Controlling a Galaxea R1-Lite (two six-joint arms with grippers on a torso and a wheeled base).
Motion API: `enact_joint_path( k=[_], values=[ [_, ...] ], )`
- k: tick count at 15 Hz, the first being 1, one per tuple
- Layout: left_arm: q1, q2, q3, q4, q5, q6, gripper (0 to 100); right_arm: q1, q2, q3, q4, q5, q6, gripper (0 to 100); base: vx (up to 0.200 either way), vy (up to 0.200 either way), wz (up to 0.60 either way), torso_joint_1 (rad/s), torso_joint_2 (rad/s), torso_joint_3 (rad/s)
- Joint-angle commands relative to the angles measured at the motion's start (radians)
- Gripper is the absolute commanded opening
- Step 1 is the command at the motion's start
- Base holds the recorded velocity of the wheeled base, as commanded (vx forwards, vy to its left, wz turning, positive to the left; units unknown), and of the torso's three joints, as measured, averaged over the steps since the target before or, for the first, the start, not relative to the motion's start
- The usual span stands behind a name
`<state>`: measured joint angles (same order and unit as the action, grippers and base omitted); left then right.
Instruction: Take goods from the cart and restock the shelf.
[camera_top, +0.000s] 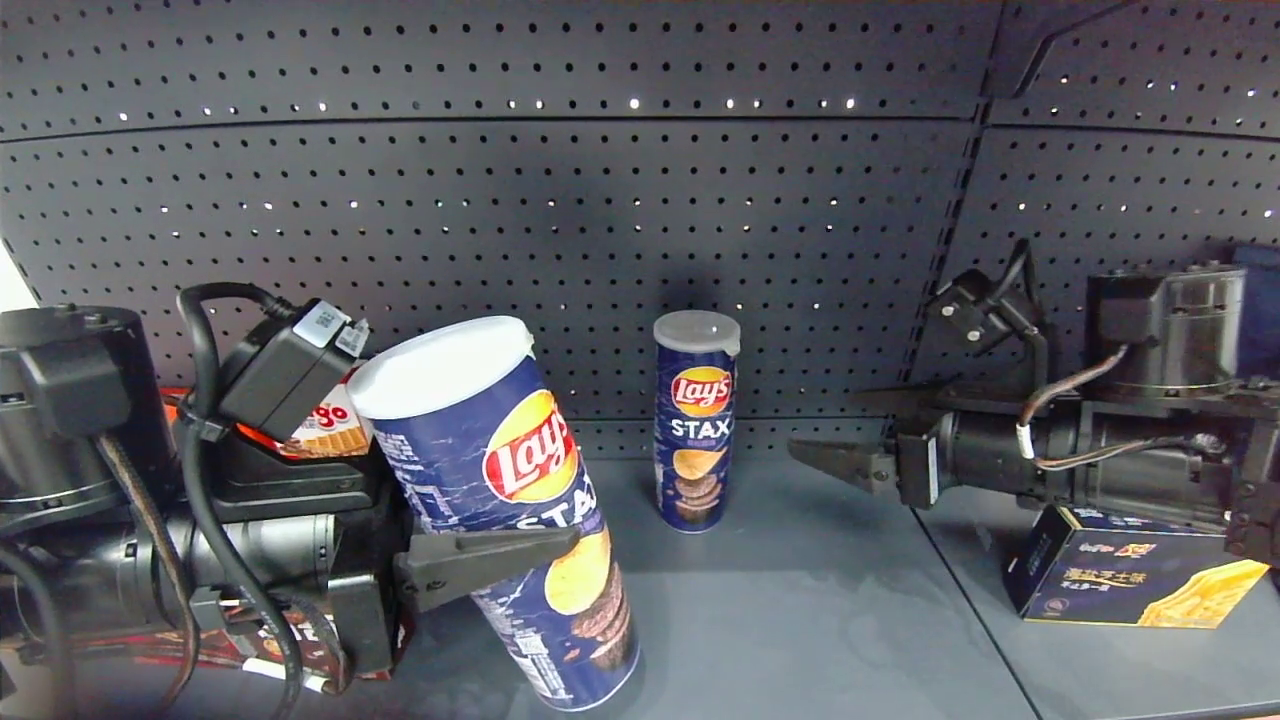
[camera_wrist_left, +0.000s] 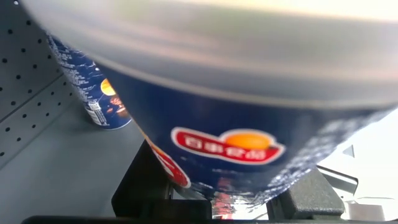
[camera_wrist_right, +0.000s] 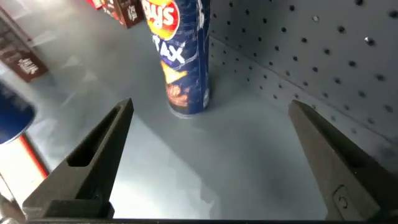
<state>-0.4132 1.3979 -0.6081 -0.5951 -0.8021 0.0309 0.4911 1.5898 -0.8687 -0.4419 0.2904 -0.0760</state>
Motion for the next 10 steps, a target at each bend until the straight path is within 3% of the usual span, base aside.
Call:
enact_joint_path(
  k=[1, 10],
  values=[
    [-0.001, 0.003, 0.001, 0.0, 0.0, 0.0, 0, 0.001, 0.096, 0.004, -0.052, 0.03, 0.001, 100, 0.0, 0.0, 0.0, 0.0, 0.0, 0.0],
    [0.002, 0.004, -0.001, 0.0, 0.001, 0.0, 0, 0.014, 0.279, -0.084, -0.139, 0.088, -0.001, 100, 0.0, 0.0, 0.0, 0.0, 0.0, 0.0]
  ],
)
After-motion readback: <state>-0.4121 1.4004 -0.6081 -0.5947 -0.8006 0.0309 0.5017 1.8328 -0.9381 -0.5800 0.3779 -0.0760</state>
